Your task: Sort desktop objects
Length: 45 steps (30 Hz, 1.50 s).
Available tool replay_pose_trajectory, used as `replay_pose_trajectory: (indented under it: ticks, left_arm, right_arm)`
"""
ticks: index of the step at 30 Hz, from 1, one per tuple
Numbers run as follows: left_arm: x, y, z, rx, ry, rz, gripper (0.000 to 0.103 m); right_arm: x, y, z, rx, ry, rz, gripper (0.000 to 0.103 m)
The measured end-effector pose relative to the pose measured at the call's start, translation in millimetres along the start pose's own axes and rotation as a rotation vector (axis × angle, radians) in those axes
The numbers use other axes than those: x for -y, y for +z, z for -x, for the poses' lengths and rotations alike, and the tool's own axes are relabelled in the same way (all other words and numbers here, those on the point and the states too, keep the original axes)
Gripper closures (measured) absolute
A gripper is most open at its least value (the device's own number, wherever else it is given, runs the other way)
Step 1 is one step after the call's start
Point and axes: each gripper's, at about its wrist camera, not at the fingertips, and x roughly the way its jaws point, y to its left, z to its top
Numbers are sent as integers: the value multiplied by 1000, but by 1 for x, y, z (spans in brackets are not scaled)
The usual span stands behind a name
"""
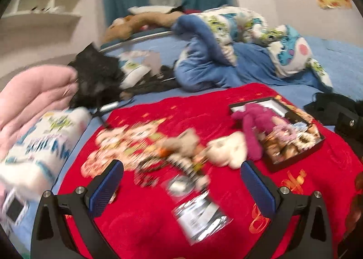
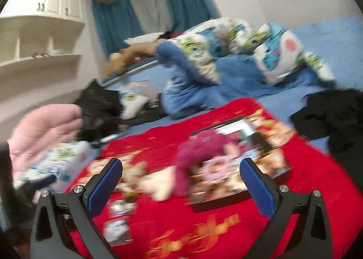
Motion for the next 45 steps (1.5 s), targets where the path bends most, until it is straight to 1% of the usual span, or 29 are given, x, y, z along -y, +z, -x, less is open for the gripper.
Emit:
replay_pose_trajectory:
  ticks: [2,3,5,6,8,10,12,13,14,16,18,22,26,32,36,41,45]
  left_arm:
    - [-20,-15,10,-9,-20,26,0]
    - [-28,-21,14,-10,-20,32,0]
    - [-40,-33,22,8,18,36,0]
    - [-45,-39,24,14,28,41,0]
    - [-57,-51,27,21,13,52,0]
    - [-65,-62,27,19,2,50,0]
    - [-70,-71,23,15,25,29,0]
    - [-74,-77,21,12,50,20,0]
    - [-75,-79,19,9,58,23,0]
    - [-83,-85,16,-2,49,43,0]
    - [-93,-89,15,-9,15,91,0]
    - [-103,-91,15,3,-5,146,0]
    - [-101,-91,11,-11,-25,144,0]
    - [-99,-90,15,7,-65,142,0]
    - [-99,-91,15,5,-73,147,0]
    - [-102,-92,15,5,-76,164,0]
    - [-101,-92,13,-1,-65,159,0]
  right_arm:
    - [-15,-6,0,-19,35,1,0]
    - [-24,-12,2,-10,37,3,0]
    - [-41,-22,8,17,7,4,0]
    - [-47,-27,9,16,-7,5,0]
    - [-60,-38,11,9,-16,23,0]
    - [-75,-52,11,-4,-5,62,0]
    - [-86,-63,16,-4,-3,111,0]
    - [-93,-68,18,2,-18,137,0]
    - [-98,-72,20,4,-39,158,0]
    - [-110,-83,23,3,-86,200,0]
    - [-117,-93,25,-5,-121,228,0]
    - [-116,-104,19,-47,-140,226,0]
    - [-112,-104,17,-57,-126,200,0]
    - [-110,-107,14,-74,-113,164,0]
    - [-112,-111,10,-95,-111,150,0]
    - [-121,-116,9,-90,-125,194,0]
    - [-116,-116,7,-100,-129,158,0]
